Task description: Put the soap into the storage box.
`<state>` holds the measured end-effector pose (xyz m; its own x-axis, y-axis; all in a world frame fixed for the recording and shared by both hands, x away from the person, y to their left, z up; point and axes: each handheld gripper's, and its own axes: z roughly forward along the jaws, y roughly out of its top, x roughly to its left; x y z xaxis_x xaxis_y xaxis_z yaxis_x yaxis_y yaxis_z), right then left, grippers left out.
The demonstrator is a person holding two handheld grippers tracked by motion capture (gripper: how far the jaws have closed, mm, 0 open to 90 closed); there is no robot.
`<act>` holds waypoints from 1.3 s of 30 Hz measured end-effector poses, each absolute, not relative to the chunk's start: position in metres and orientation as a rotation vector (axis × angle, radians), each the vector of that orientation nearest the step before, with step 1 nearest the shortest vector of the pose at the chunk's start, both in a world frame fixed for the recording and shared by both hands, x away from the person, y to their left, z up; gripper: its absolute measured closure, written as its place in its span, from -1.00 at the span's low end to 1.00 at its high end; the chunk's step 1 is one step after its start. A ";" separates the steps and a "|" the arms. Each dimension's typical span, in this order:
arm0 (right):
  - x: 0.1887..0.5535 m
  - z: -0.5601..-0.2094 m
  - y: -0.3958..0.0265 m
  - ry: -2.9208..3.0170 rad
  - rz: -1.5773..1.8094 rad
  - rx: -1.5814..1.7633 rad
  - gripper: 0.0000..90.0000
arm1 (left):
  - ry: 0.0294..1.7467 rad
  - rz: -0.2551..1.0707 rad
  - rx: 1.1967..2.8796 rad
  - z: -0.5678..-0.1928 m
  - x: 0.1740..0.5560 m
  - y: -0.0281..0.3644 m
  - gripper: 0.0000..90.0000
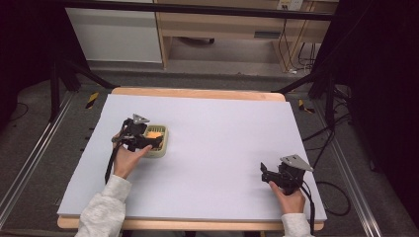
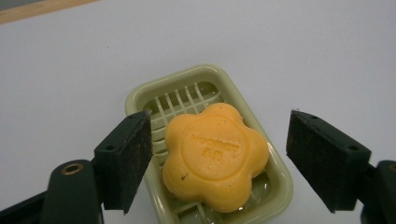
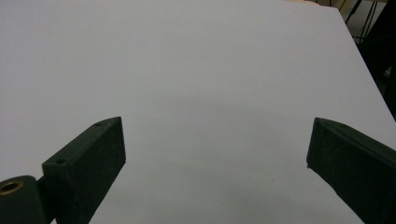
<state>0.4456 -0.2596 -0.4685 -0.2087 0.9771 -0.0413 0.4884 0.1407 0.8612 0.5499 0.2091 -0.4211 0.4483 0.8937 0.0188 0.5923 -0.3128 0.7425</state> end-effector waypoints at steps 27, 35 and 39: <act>0.443 -0.471 -0.270 1.760 0.931 1.445 -0.87 | 1.224 0.655 1.906 -0.429 0.487 0.250 -0.34; 0.442 -0.472 -0.275 1.756 0.910 1.450 -0.87 | 1.277 0.658 1.930 -0.449 0.471 0.273 -0.27; 0.441 -0.474 -0.277 1.757 0.893 1.447 -0.87 | 1.302 0.667 1.925 -0.455 0.468 0.281 -0.27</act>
<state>0.4409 -0.2771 -0.4744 -0.1483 0.9857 -0.0795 0.5171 0.1458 0.8434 0.4680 0.2808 -0.4549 0.3596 0.9327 0.0277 0.5674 -0.2421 0.7871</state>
